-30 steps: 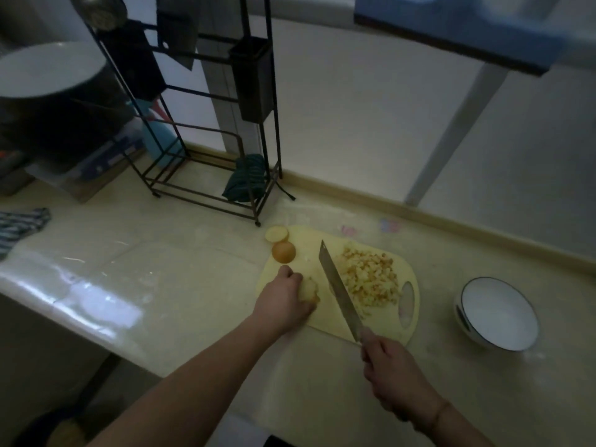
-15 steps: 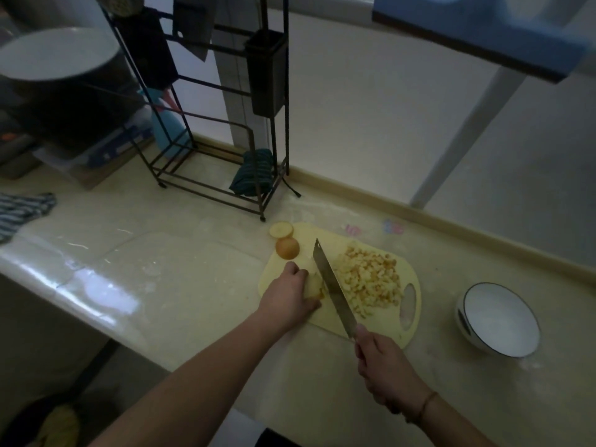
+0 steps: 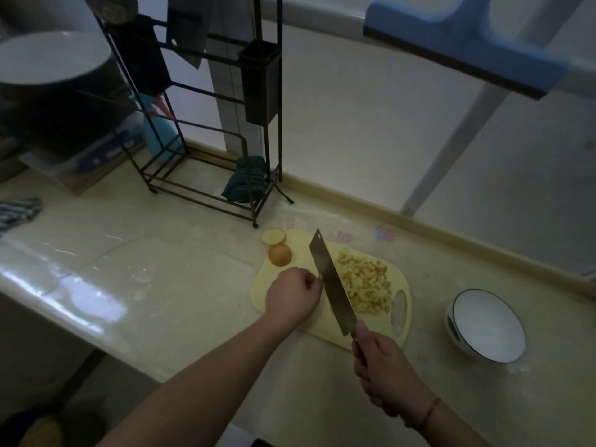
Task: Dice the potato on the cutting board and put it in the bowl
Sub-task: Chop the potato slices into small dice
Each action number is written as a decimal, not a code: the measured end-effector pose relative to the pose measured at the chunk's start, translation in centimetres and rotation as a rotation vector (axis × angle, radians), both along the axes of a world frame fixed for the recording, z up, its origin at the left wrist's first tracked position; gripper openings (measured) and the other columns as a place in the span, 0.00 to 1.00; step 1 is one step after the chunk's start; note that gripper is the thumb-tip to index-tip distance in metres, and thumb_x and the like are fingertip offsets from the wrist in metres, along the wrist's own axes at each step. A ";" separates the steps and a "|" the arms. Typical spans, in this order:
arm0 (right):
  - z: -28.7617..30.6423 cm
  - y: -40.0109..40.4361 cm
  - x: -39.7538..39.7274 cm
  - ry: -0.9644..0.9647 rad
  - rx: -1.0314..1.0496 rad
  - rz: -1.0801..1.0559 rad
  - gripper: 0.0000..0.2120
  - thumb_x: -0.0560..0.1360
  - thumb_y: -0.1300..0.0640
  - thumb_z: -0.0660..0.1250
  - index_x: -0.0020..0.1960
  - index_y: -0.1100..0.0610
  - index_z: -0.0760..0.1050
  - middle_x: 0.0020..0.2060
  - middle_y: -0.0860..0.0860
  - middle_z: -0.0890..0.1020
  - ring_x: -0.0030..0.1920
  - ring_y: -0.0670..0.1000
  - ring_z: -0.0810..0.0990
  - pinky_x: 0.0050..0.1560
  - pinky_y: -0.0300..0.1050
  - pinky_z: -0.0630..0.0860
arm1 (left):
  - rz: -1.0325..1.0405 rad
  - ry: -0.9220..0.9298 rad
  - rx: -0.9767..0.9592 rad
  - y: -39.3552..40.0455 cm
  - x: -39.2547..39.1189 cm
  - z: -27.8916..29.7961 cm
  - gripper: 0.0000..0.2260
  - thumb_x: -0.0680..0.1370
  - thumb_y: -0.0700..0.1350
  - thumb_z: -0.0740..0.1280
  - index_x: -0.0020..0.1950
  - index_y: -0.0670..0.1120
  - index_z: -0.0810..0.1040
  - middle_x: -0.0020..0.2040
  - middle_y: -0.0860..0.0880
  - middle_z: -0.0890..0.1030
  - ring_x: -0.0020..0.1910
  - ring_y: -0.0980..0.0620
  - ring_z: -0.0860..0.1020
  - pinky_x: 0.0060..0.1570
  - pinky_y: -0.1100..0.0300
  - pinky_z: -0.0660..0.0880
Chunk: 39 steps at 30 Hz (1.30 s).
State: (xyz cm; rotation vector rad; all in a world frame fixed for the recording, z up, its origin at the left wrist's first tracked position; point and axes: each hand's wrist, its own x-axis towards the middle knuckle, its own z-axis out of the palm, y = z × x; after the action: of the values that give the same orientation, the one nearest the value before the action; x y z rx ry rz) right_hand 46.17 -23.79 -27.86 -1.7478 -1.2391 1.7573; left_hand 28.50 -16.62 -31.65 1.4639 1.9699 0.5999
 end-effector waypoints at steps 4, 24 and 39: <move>0.0 0.1 -0.2 0.015 -0.027 0.000 0.22 0.80 0.39 0.53 0.38 0.55 0.65 0.25 0.51 0.63 0.21 0.48 0.57 0.25 0.37 0.54 | 0.029 -0.029 -0.033 0.1 -0.1 -0.1 0.11 0.79 0.51 0.66 0.46 0.48 0.85 0.39 0.52 0.82 0.39 0.54 0.79 0.32 0.61 0.69; -0.8 0.1 0.4 0.022 -0.103 -0.035 0.22 0.79 0.37 0.54 0.39 0.55 0.65 0.25 0.51 0.62 0.21 0.47 0.56 0.25 0.37 0.54 | -0.432 0.541 -0.069 5.0 -5.3 0.8 0.10 0.77 0.49 0.66 0.51 0.44 0.80 0.49 0.46 0.78 0.47 0.47 0.77 0.47 0.52 0.78; -1.6 0.5 0.3 -0.004 -0.076 -0.053 0.22 0.80 0.39 0.54 0.39 0.56 0.67 0.26 0.52 0.64 0.21 0.48 0.59 0.25 0.35 0.56 | -0.556 0.402 -0.064 3.5 -5.9 -0.6 0.28 0.77 0.63 0.66 0.72 0.48 0.71 0.67 0.50 0.71 0.56 0.48 0.77 0.54 0.53 0.77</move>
State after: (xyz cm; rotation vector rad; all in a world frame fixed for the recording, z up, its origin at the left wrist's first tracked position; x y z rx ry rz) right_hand 46.45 -23.31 -29.47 -1.8097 -1.1313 1.7933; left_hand 22.63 -13.09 -32.21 2.0976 1.7053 -0.0049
